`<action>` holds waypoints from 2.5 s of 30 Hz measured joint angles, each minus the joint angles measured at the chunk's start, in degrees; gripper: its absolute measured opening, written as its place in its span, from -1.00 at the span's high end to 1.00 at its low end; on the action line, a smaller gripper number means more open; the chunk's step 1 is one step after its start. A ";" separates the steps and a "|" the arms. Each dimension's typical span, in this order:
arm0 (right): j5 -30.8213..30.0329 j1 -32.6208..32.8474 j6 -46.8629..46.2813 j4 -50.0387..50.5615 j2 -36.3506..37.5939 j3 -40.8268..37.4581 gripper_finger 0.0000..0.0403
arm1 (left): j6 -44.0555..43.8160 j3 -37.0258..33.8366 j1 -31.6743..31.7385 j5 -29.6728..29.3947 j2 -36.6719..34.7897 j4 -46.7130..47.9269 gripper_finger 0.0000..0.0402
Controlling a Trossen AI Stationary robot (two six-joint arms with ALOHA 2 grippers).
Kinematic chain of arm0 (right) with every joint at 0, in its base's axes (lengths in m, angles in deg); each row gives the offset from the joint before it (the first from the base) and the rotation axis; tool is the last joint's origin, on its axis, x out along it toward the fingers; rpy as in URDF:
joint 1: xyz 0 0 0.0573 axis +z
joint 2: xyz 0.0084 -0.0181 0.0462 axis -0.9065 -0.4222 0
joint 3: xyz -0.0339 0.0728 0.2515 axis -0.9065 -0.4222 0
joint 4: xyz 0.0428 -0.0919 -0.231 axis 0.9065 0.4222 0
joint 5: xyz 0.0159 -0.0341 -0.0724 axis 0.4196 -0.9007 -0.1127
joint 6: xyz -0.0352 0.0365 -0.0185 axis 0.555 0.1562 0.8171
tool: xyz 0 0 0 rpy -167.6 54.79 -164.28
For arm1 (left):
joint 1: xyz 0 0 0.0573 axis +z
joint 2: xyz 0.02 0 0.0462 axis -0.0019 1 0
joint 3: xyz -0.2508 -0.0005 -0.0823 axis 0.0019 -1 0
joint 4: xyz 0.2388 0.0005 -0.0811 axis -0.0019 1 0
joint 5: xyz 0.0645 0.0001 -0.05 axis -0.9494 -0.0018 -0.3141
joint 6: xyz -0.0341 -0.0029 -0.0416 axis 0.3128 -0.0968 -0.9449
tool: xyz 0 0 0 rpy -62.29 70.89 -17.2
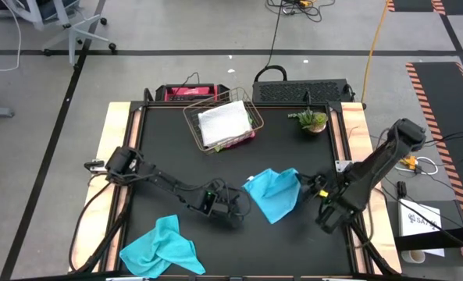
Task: Fold microfiber towels
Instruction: Fold the right light blue microfiber cloth
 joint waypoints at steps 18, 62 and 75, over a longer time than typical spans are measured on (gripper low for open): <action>-1.25 -1.68 10.10 0.12 9.10 0.00 1.00 | 21.93 0.60 6.51 2.47 2.57 -34.18 0.85; -1.53 -8.02 35.32 -24.87 8.06 -0.01 1.00 | 20.55 17.93 6.25 4.30 19.73 -15.74 0.85; 3.47 -7.93 45.98 -36.30 8.04 -0.02 1.00 | 13.67 18.10 0.23 8.53 18.05 4.19 0.85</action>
